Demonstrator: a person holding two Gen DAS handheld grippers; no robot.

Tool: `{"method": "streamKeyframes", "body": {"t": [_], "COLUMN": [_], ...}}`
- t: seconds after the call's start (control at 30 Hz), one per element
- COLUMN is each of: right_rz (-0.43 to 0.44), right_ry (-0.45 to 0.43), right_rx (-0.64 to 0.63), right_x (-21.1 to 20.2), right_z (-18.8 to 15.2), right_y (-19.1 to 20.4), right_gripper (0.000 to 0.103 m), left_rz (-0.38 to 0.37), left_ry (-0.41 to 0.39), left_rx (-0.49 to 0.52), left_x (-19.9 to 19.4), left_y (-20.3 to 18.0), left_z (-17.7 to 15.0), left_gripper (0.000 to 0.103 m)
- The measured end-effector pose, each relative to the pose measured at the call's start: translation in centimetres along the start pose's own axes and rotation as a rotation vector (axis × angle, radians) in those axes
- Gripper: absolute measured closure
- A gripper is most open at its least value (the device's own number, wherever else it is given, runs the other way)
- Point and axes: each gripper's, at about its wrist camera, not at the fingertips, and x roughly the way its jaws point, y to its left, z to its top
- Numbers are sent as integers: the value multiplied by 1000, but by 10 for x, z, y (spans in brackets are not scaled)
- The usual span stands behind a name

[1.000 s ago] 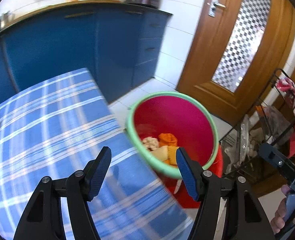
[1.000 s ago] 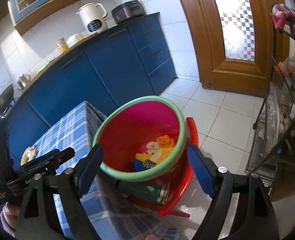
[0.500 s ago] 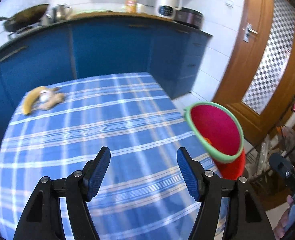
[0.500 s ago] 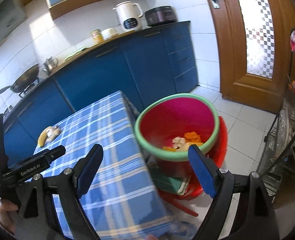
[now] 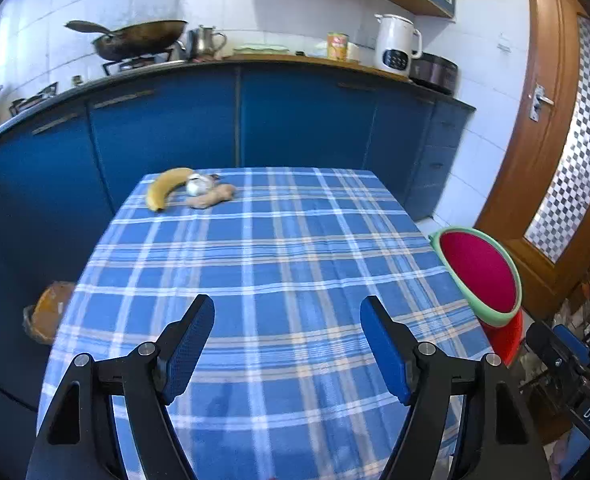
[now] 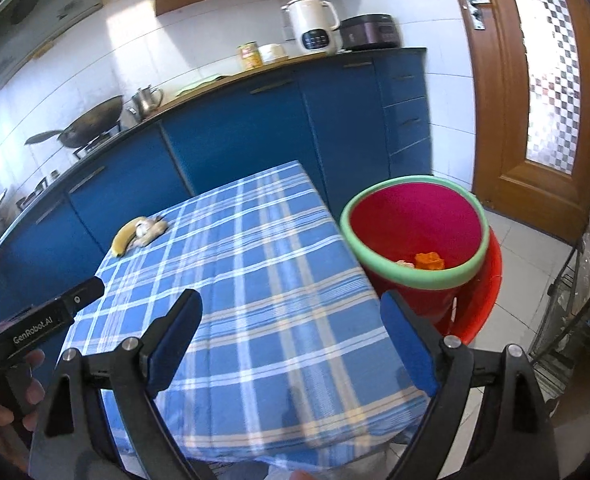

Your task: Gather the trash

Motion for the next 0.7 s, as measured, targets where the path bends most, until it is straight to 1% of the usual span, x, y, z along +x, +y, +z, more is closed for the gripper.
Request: {"method": "streamKeyframes", "body": {"t": [0.13,0.27,0.4,0.7], "right_rz": [13,21,21,21], "right_ry": [-10,-31,-33,-23], "right_rx": [-28,-50,-56,-53], "right_x": [-7,-15,-16,-14], "right_z": [-4,-5,-5,-5], "right_y": [12,23,26,26], "right_gripper": [13,13,13,13], "left_rz": [21,16,13,3], "left_ry": [-14,-30,-52,-63], "left_rx": [-17,-25,-24,-28], "left_x": [-11,-18,-23,-26], "left_y": [9,11,10,8], "left_z": [-6,-7,-6,-7], "left_gripper": [26,26,26,26]}}
